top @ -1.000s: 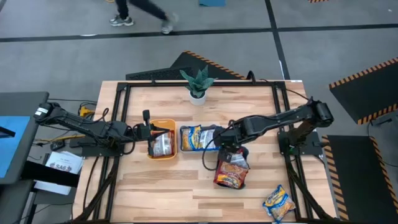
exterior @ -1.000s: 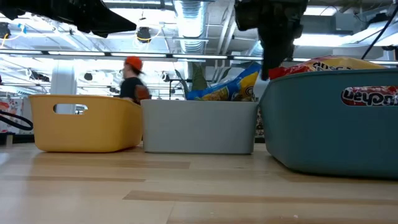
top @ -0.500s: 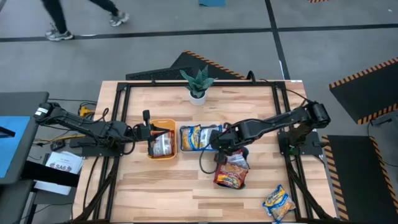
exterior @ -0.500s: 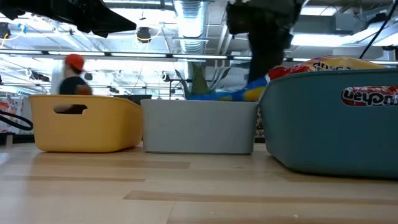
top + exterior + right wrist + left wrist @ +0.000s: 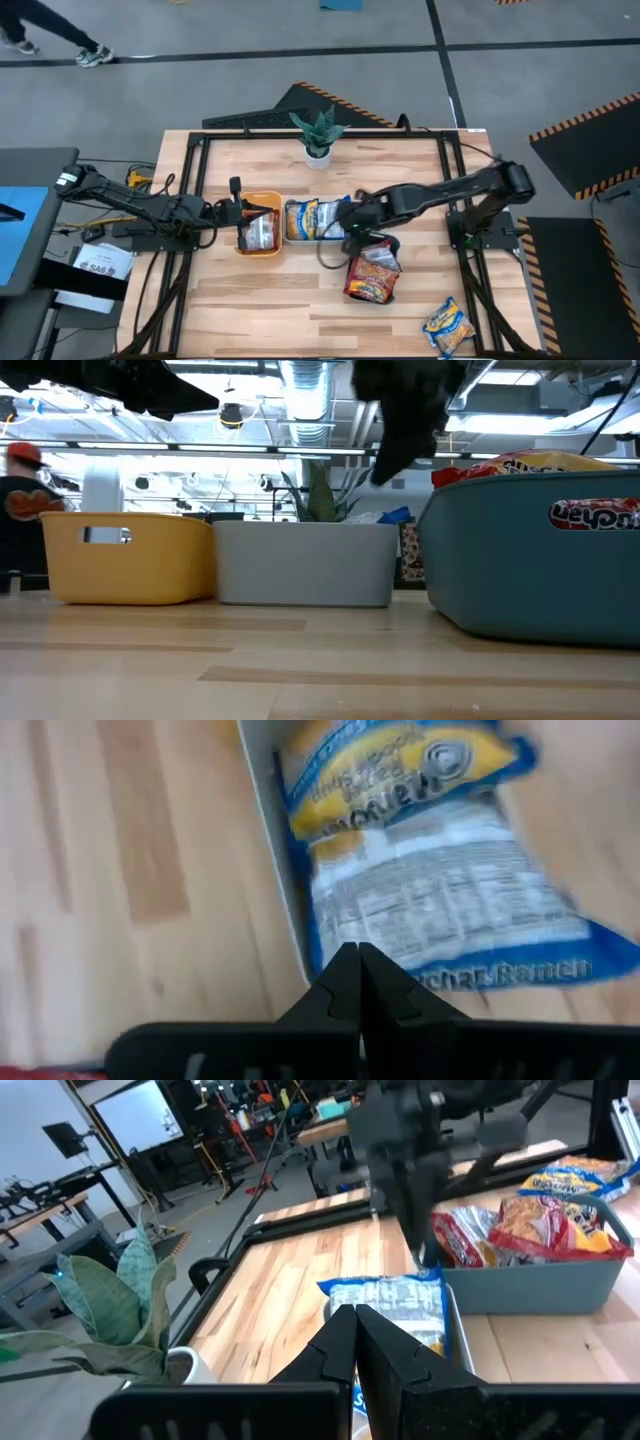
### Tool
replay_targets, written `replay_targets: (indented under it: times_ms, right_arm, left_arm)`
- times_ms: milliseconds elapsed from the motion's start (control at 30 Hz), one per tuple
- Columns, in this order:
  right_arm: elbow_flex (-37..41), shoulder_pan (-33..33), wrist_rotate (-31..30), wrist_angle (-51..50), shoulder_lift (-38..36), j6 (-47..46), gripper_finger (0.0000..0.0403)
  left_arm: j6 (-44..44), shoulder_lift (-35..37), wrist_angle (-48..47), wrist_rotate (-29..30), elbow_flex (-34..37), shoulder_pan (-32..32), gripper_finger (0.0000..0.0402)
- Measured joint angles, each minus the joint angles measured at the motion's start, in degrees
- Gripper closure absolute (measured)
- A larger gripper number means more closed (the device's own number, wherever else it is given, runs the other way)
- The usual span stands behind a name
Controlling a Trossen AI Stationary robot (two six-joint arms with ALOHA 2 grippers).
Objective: Sort Maruchan noodles
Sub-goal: Put the blue noodle pack into the gray bin
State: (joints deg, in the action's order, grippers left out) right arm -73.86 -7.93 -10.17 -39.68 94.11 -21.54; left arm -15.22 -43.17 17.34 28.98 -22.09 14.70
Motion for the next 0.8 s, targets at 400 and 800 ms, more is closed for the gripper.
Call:
replay_targets:
  times_ms: [400,800]
  right_arm:
    - [0.4,-3.8,-3.9,-27.9,-7.8,-14.6,0.0389]
    - [6.6,-16.4,15.6,-32.8,-8.6,-41.4,0.0298]
  left_arm:
    - [2.4,0.0,-0.5,-1.3,0.0,0.0,0.0401]
    - [2.4,0.1,-0.1,-1.5,0.0,0.0,0.0401]
